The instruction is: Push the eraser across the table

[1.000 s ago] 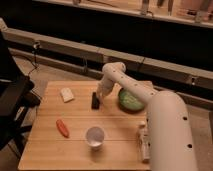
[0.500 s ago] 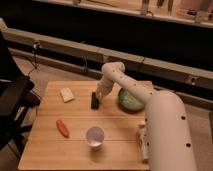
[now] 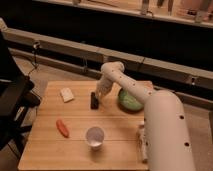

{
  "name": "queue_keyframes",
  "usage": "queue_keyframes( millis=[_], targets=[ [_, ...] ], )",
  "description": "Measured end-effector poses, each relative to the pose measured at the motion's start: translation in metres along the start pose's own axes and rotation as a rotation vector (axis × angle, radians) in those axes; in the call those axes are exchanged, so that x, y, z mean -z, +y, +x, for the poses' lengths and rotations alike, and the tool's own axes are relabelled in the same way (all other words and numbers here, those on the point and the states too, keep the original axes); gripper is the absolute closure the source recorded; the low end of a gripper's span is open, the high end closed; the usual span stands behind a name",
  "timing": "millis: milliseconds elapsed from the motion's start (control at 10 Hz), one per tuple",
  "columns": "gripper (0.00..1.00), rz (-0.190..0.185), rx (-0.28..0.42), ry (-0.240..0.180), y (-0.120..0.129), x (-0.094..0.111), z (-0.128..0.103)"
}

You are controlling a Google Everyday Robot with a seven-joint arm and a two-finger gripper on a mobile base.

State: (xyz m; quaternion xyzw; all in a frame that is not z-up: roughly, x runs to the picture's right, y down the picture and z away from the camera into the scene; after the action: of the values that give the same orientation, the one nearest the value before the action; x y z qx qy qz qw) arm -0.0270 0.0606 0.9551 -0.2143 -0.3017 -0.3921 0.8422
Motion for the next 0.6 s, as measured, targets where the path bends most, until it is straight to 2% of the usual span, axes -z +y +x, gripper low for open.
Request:
queue_keyframes(
  millis=[600],
  targets=[
    [1.00,-0.001,0.030,-0.007,-0.0050,-0.0029,-0.0024]
  ],
)
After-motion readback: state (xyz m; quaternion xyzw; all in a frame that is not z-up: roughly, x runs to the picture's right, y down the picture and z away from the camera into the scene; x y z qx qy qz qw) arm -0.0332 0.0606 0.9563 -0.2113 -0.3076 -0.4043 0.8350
